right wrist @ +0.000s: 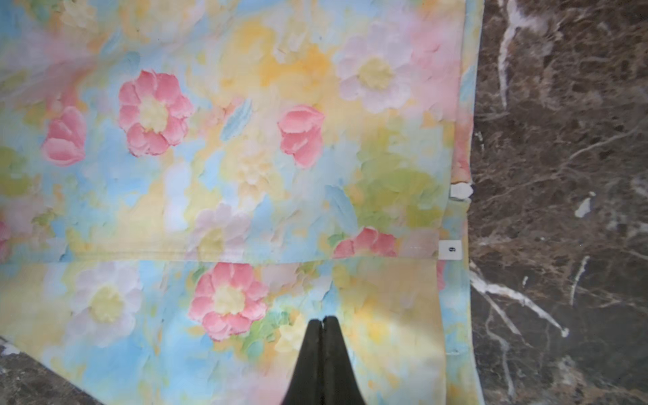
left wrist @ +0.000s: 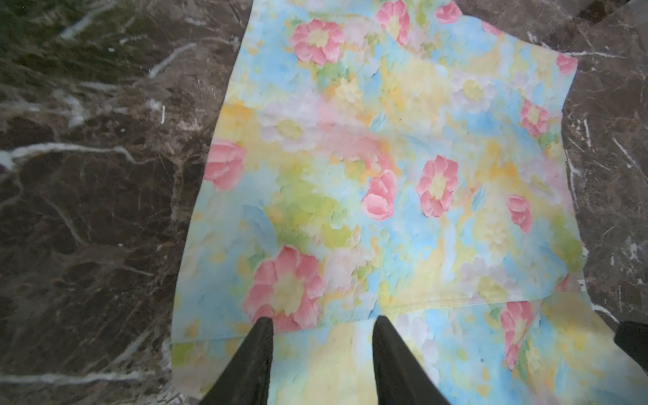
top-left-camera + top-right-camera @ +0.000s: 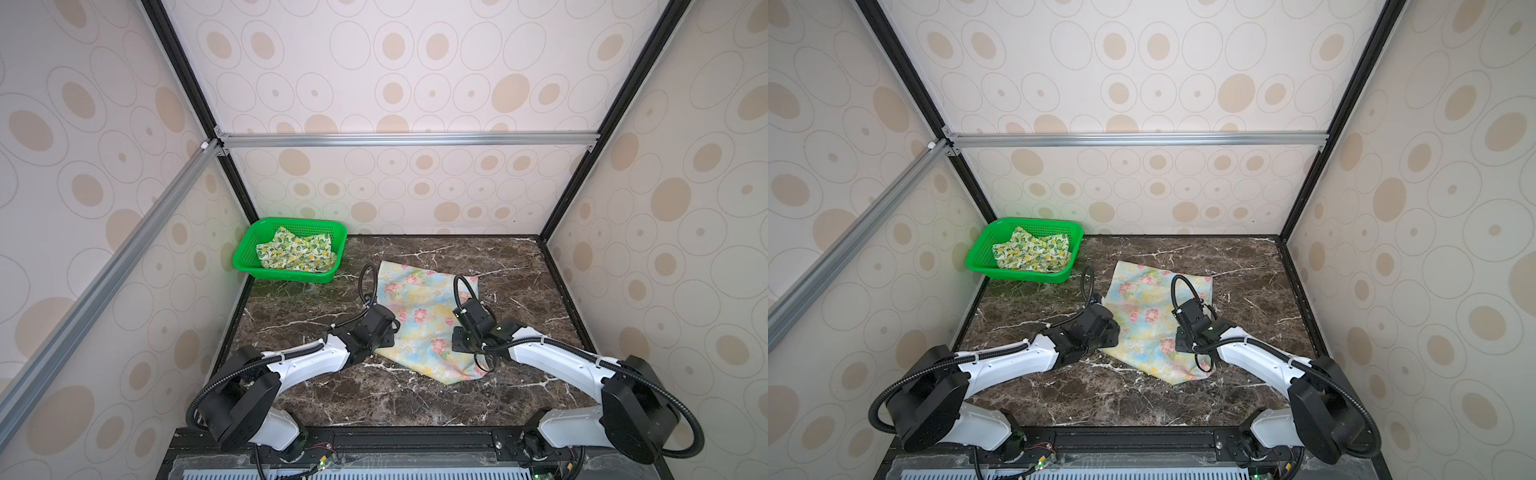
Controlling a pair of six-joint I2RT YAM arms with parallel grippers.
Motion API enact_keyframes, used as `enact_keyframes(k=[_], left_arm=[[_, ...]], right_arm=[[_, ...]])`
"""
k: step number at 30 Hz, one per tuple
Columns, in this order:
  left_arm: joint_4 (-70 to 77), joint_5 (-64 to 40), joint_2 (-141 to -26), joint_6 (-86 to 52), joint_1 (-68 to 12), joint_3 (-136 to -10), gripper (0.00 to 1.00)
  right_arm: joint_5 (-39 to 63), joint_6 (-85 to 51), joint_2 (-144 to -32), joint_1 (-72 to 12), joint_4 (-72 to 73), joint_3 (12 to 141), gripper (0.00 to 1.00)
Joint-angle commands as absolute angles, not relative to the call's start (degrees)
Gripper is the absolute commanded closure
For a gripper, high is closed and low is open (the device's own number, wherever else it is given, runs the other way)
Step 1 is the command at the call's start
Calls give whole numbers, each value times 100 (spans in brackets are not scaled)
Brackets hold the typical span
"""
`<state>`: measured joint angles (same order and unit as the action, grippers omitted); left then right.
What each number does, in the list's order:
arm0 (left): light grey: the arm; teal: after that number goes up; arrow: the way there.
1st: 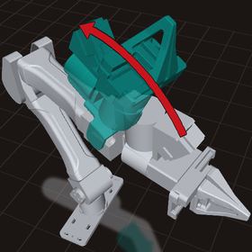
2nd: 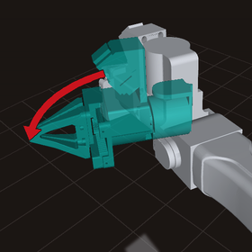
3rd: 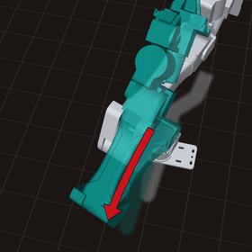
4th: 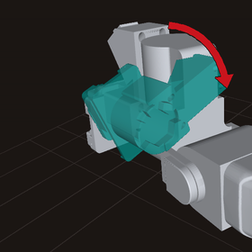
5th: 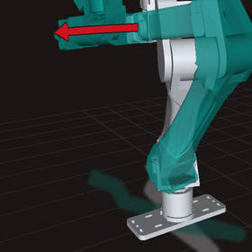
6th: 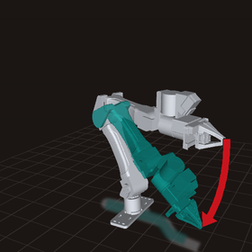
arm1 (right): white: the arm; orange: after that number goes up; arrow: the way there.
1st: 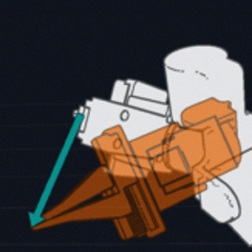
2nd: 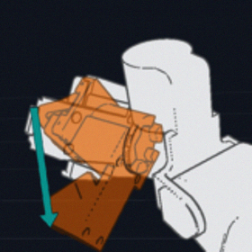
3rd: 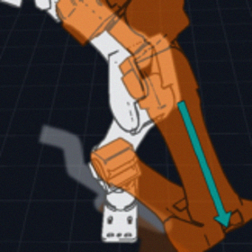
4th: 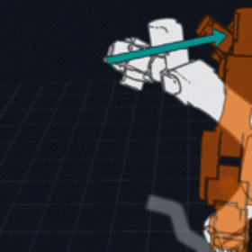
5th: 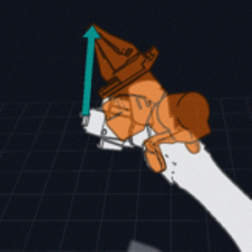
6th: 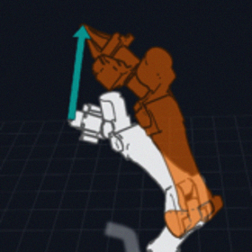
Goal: Fold and stack skirts
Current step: Rotate the skirt at the center of the table.
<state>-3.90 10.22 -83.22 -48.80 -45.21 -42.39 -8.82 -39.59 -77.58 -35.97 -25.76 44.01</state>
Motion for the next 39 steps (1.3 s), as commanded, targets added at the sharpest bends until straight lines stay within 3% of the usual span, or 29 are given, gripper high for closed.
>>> enact_keyframes(k=[1,10,15,23,29,30,34,39], left_arm=[[-384,1009,-8547,-5351,-4588,-4284,55],[-687,1238,-9486,-4856,-4256,-4966,55],[-279,1212,-9945,-4445,-3707,-5214,55],[88,1087,-11364,-3524,-2937,-6760,58],[416,822,-11284,-3018,-2459,-7578,54],[420,826,-11123,-2916,-2467,-7578,51],[150,433,-10083,-2969,-2537,-7096,40],[-745,509,-8638,-3261,-3187,-6014,31]], right_arm=[[-712,-3845,-7971,-3576,-2491,4293,100],[-161,-4262,-8424,-3692,-2093,3811,100],[-3,-4704,-8868,-4319,-1878,3903,100],[136,-4914,-10423,-5127,-1879,5705,100],[616,-4899,-10693,-5096,-1413,6683,100],[657,-4873,-10583,-5041,-1459,6688,97],[1030,-4737,-9699,-4444,-1654,6204,67],[881,-4163,-8311,-3267,-2224,5372,55]])
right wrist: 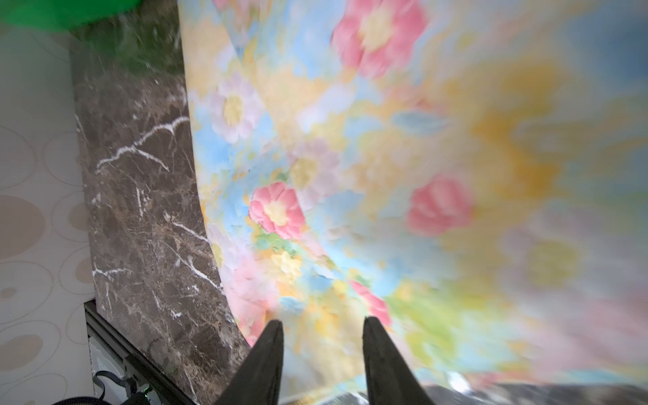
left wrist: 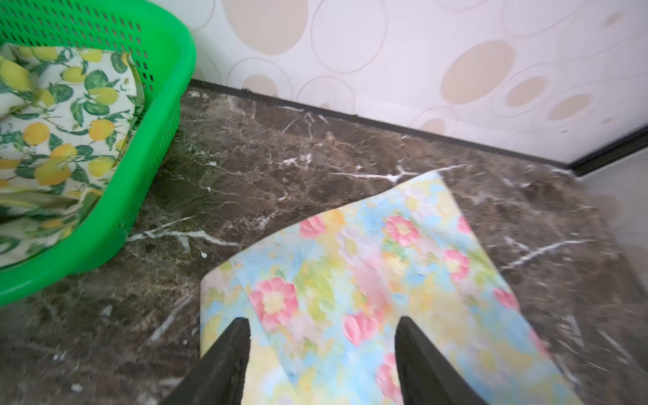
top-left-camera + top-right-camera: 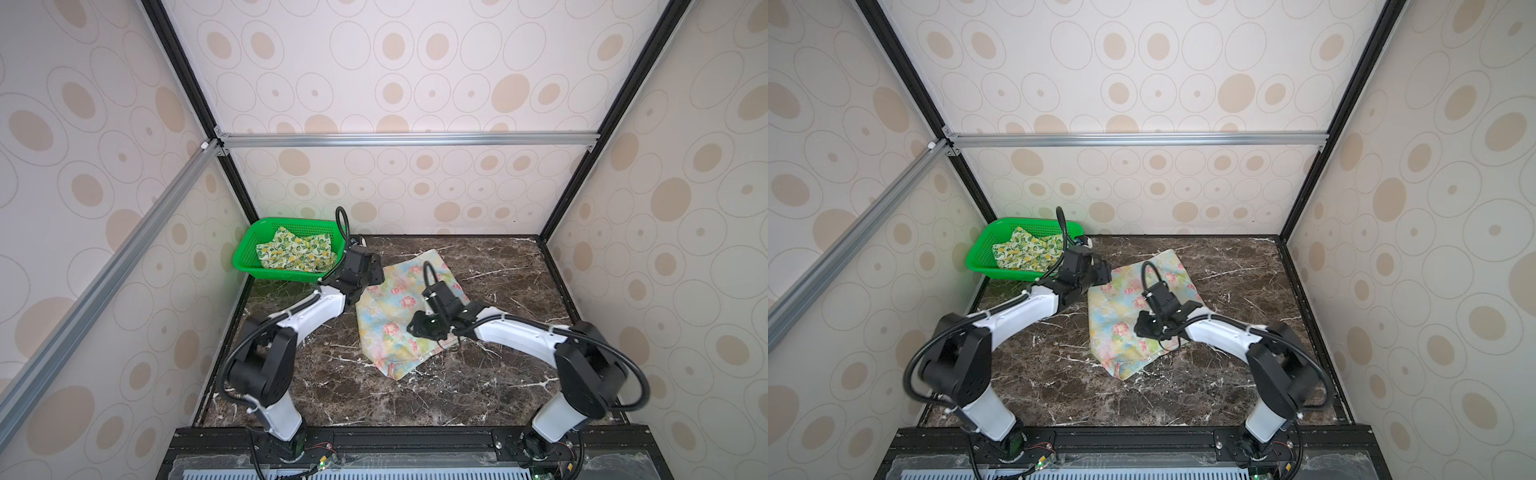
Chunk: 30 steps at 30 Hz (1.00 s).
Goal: Fold and stack skirts
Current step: Rotate the skirt at the center of the table, then flatten out the skirt at the center of the table.
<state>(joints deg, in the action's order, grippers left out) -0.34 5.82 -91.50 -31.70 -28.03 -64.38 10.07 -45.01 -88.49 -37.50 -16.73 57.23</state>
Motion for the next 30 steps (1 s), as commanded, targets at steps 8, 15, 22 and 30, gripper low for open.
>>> enact_keyframes(k=[8,15,22,30], left_arm=[[-1679,656,-8067,-4676,-5014,-4704,22],[-1694,888,-8090,-5203,-5625,-4289,26],[-1768,1142,-8219,-5266,-5785,-4272,27],[-1815,1186,-8254,-5307,-5835,-4204,40]], right_arm=[[888,-3412,-7883,-1471,-2462,4757,45],[442,-3390,-8130,-1073,-2244,4710,41],[273,-3257,-8332,-909,-2217,4926,39],[501,-3283,-8488,-735,-2021,4942,40]])
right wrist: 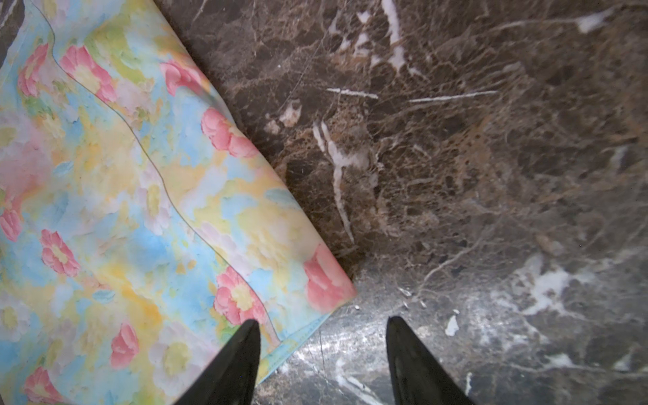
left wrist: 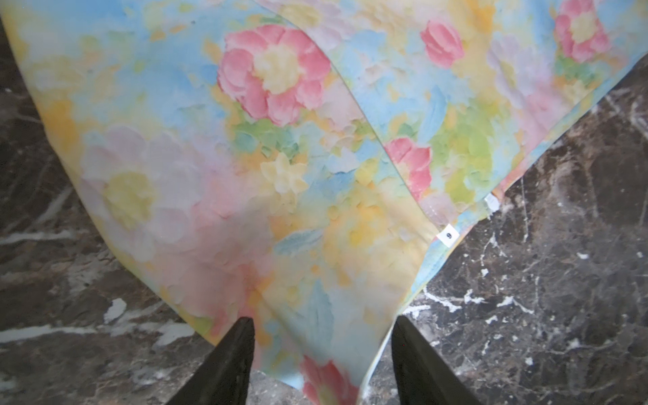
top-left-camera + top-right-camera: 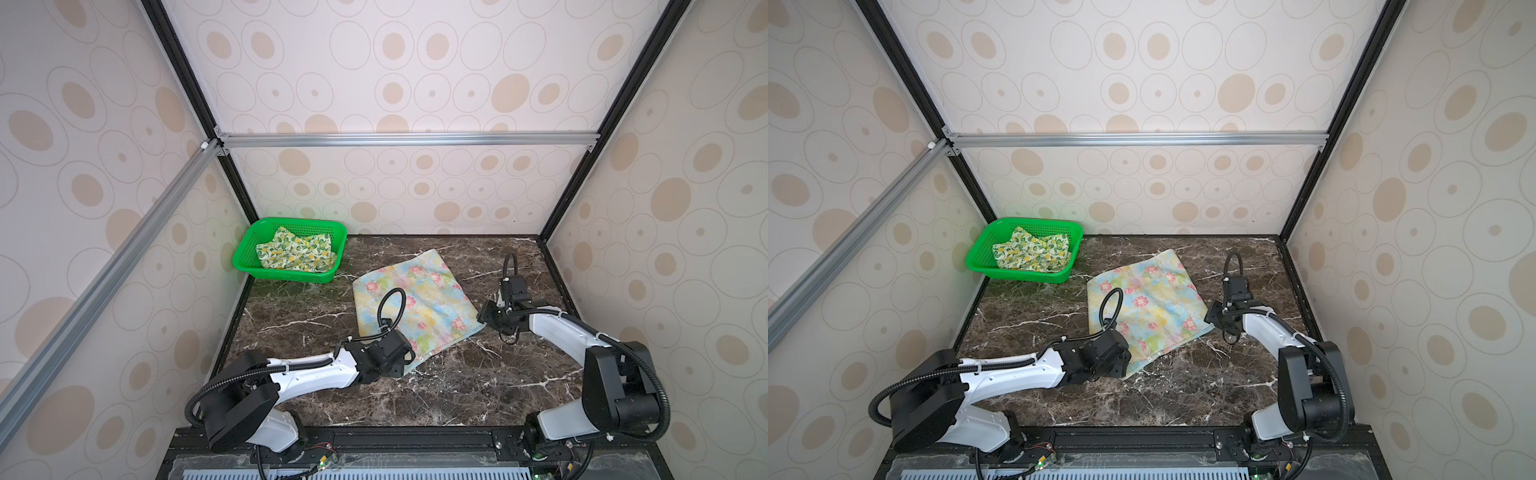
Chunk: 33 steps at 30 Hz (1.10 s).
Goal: Fold and stack skirts
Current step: Flatten out the skirt at the center of the table.
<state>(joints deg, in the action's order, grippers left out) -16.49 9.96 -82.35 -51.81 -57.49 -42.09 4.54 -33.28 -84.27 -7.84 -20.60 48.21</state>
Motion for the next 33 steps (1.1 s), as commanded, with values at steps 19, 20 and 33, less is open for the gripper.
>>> enact_keyframes(k=[19,20,33], left_arm=[[-1960,1116,-8358,-5478,-6107,-4164,57],[-1964,1116,-8381,-5476,-6116,-4167,58],[-2103,1351,-8472,-5494,-6177,-4208,92]], right_arm=[[649,-3101,-9013,-511,-1833,5028,41],[670,-3098,-9028,-504,-1820,5042,41],[804,-3041,-9173,-491,-1774,5105,41]])
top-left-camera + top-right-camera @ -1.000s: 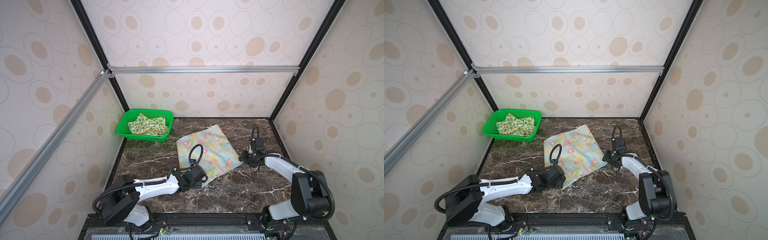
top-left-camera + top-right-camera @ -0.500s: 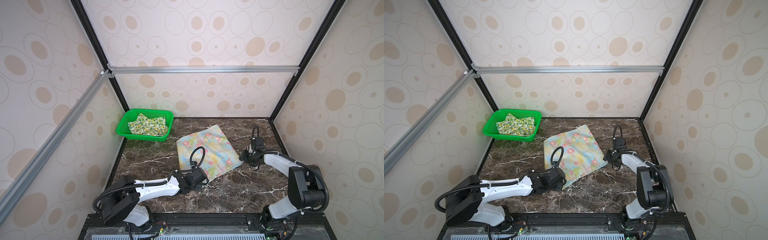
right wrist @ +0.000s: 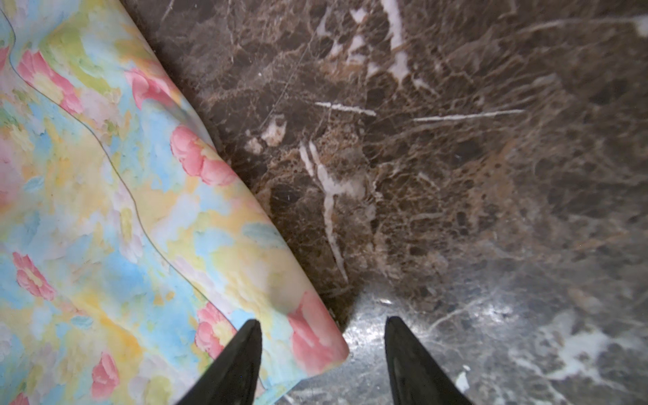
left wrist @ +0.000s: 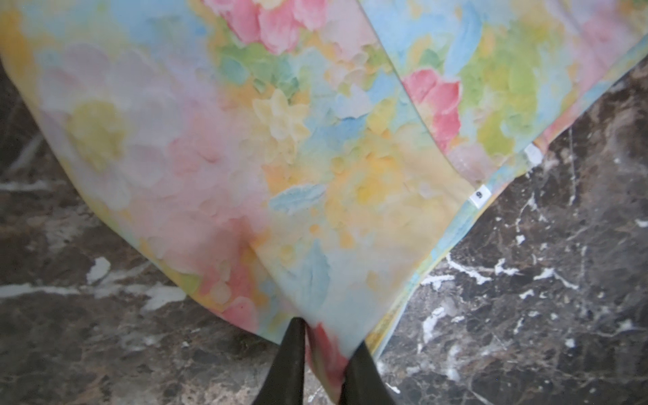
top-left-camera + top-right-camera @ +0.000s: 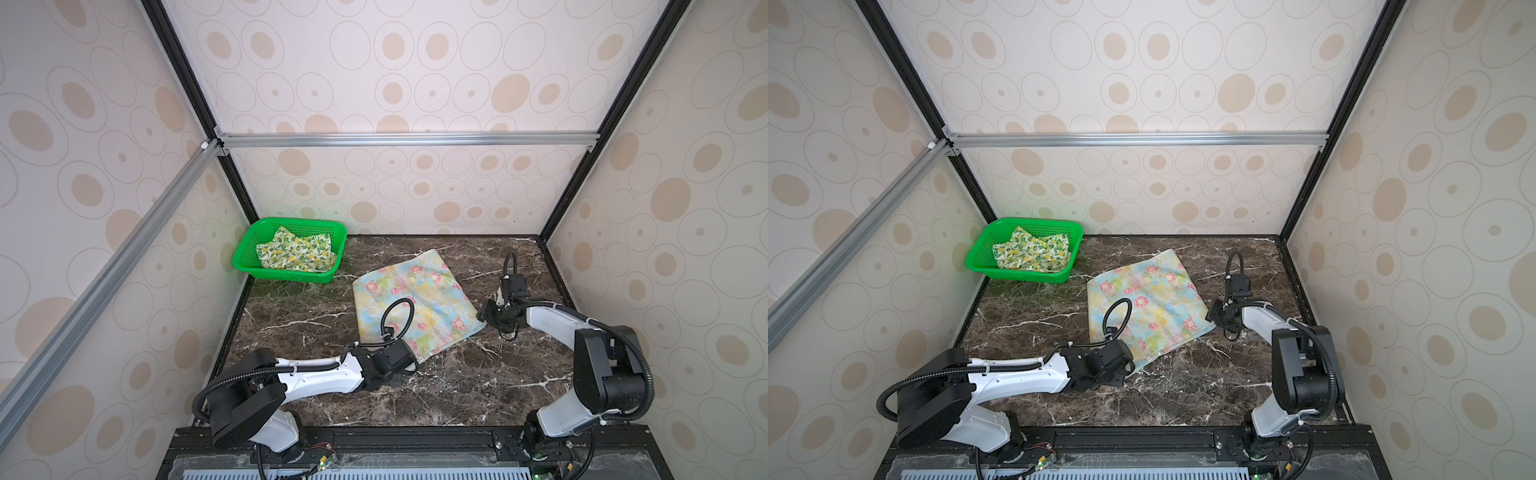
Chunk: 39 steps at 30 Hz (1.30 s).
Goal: Fold and stack skirts
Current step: Flatten out the skirt at the center of the table.
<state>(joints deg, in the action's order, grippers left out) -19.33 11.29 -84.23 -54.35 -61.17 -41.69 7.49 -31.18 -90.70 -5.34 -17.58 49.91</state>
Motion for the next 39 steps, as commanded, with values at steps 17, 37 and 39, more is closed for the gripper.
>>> enact_keyframes(k=[17,37,39], left_arm=[[-2566,1862,-8114,-5686,-6177,-4198,100],[-3102,2534,-8075,-5628,-6175,-4602,100],[-3485,2897,-8045,-5587,-6138,-4885,100]], right_arm=[[1341,-3162,-9215,-486,-1520,4813,57],[1591,-3180,-8338,-484,-1693,4447,100],[1588,-3157,-8160,-484,-1858,4650,100]])
